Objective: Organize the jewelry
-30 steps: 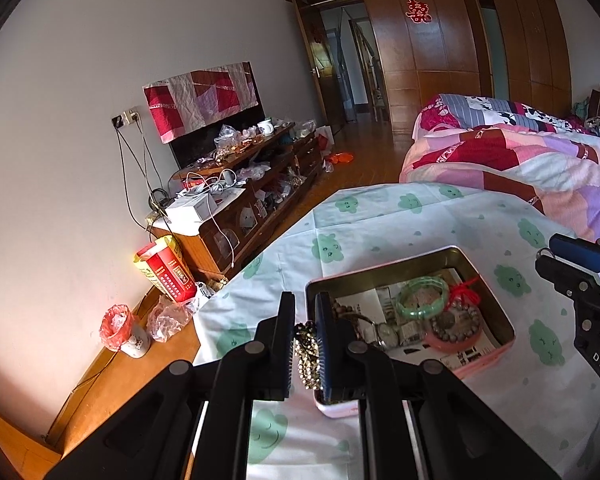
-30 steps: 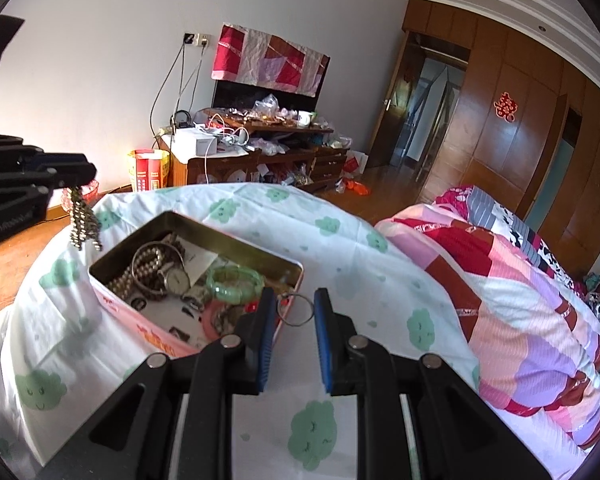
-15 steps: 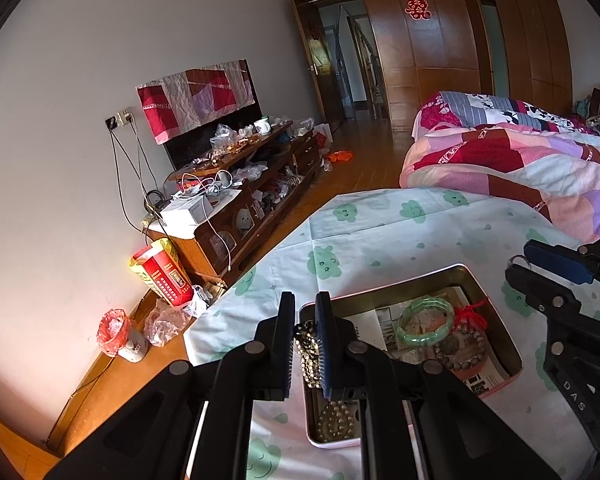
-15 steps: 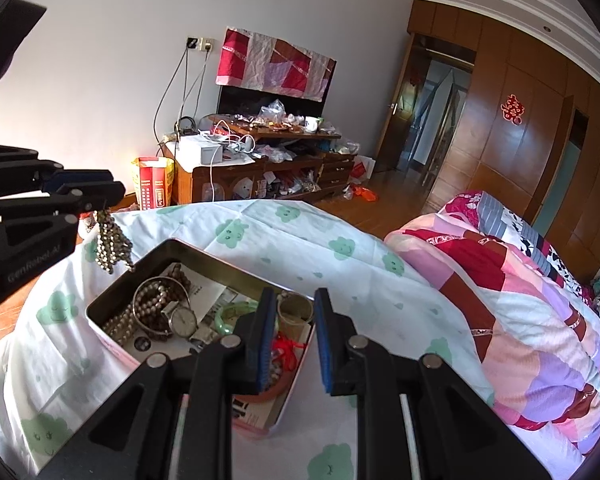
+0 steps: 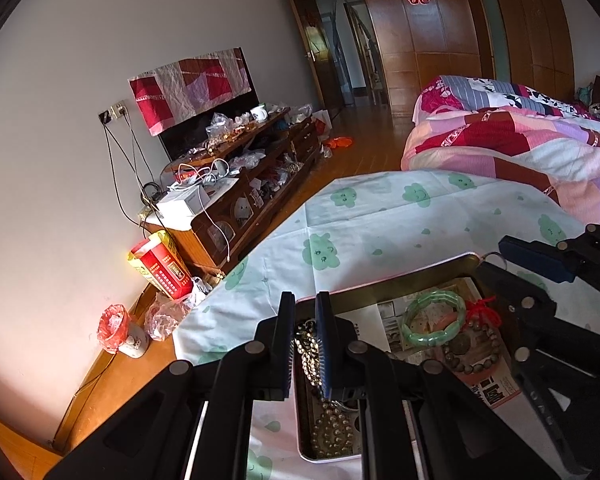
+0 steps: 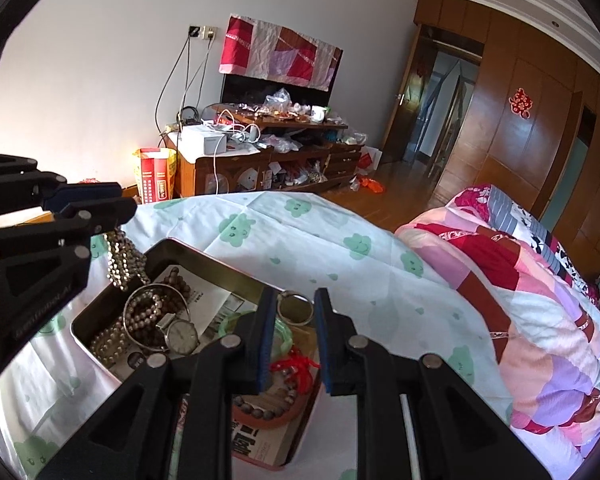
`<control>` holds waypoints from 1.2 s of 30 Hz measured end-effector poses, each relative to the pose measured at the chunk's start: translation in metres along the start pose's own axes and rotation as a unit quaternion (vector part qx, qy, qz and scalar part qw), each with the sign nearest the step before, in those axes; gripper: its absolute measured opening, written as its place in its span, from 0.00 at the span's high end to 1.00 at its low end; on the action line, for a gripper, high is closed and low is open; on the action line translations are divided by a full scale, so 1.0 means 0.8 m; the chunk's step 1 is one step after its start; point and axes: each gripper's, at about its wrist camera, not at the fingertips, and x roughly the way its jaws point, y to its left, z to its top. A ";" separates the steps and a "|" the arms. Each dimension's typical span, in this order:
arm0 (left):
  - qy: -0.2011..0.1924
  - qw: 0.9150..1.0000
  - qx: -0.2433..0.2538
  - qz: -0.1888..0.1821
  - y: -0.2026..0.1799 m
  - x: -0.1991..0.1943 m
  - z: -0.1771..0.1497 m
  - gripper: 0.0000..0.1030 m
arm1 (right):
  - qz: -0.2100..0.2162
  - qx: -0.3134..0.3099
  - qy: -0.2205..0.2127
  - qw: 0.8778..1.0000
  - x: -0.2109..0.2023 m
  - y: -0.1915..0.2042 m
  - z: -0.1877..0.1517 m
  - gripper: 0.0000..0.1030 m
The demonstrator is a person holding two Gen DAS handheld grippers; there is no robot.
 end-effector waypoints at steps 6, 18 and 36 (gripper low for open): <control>0.017 1.000 -0.002 -0.003 -0.003 0.018 -0.008 0.90 | 0.005 0.005 0.015 1.000 0.018 0.006 -0.007 0.80; 0.040 0.999 0.017 -0.016 -0.019 0.038 -0.021 0.89 | 0.022 -0.002 0.033 0.999 0.038 0.018 -0.019 0.80; 0.015 0.999 -0.026 0.016 0.009 -0.010 -0.046 0.34 | -0.002 0.035 0.032 0.999 0.011 -0.005 -0.037 0.41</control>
